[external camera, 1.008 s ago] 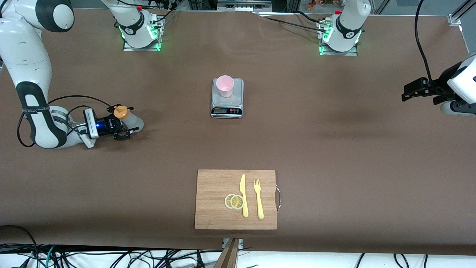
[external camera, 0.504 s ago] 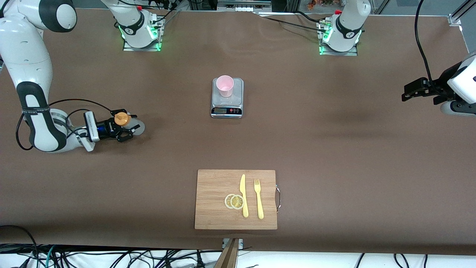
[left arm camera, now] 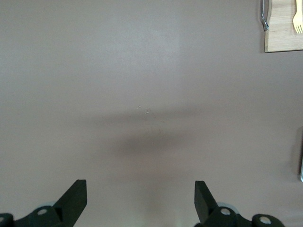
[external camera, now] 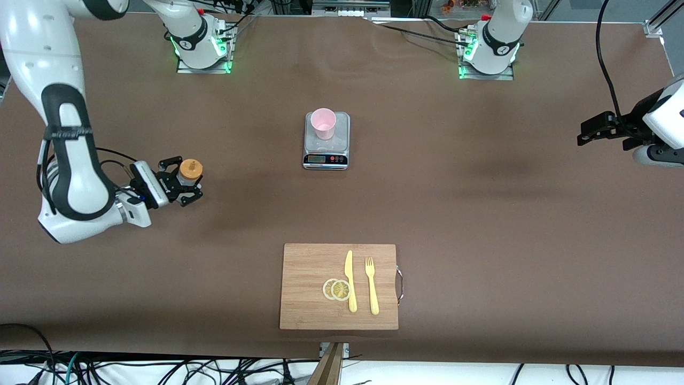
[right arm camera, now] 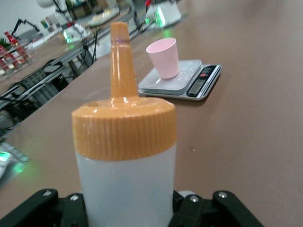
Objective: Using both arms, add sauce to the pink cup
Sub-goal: 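Grasp the white sauce bottle with the right gripper and lift it, then carry the sauce bottle with the right gripper over the pink cup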
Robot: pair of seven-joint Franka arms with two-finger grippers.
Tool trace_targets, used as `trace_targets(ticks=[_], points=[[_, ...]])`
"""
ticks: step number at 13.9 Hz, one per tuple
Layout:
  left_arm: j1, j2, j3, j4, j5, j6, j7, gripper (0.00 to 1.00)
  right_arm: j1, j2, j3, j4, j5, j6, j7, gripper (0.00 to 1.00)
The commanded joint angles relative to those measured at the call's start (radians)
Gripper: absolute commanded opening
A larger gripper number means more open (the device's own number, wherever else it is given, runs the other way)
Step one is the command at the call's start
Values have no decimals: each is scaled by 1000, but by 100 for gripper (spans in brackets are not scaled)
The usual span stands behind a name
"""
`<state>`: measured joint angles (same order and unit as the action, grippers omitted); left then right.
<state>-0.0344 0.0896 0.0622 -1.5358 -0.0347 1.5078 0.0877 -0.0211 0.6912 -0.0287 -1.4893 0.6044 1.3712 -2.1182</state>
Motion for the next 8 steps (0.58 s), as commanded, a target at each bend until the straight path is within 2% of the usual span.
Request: trace_targets(ticks=[1,4,8], points=[[-2,16,2,36,13,-18,21,100,100,-90,-16,-22,-86,5,208,0],[-4,16,2,36,13,-18,20,100,193,-150,-11,-22,-185,-1,401,0],[-4,16,2,36,13,-18,18,100,338,-182,-8,-22,-323,-4,614,0]])
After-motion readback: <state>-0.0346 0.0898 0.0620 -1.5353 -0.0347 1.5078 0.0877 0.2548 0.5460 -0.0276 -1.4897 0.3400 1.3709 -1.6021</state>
